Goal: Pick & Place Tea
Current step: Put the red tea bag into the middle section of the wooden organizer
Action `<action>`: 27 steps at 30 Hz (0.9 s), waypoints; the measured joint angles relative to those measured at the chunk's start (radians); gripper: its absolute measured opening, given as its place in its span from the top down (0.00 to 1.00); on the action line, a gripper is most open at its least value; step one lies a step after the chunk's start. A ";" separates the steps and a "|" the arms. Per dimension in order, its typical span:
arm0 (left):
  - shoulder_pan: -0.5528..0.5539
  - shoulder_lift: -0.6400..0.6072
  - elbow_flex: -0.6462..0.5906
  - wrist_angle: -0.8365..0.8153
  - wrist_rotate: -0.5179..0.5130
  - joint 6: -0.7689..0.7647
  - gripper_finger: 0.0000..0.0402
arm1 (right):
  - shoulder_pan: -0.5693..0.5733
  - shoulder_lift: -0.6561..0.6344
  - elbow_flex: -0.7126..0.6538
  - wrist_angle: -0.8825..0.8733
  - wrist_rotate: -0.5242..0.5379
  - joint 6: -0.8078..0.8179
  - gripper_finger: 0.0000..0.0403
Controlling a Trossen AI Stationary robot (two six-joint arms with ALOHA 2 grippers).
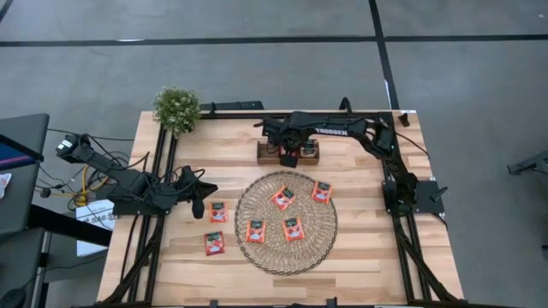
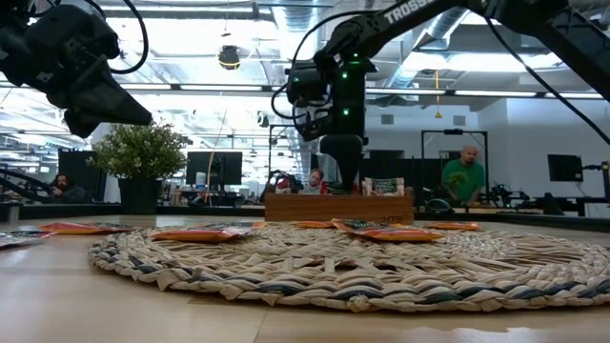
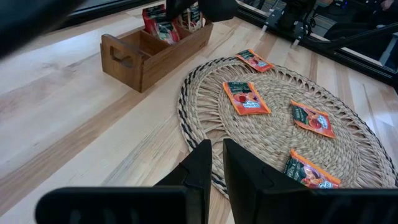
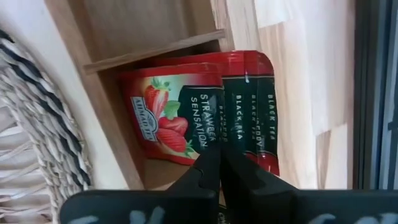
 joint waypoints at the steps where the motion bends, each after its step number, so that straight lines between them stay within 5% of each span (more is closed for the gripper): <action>1: 0.000 0.000 0.000 0.000 0.000 0.000 0.92 | 0.000 0.000 0.000 -0.001 0.000 0.000 1.00; 19: 0.000 0.000 0.000 0.000 0.000 0.000 0.92 | 0.000 0.000 0.000 -0.087 -0.014 -0.002 1.00; 27: 0.000 0.000 0.000 0.000 0.000 0.000 0.92 | 0.000 0.000 0.000 -0.085 -0.017 -0.001 0.87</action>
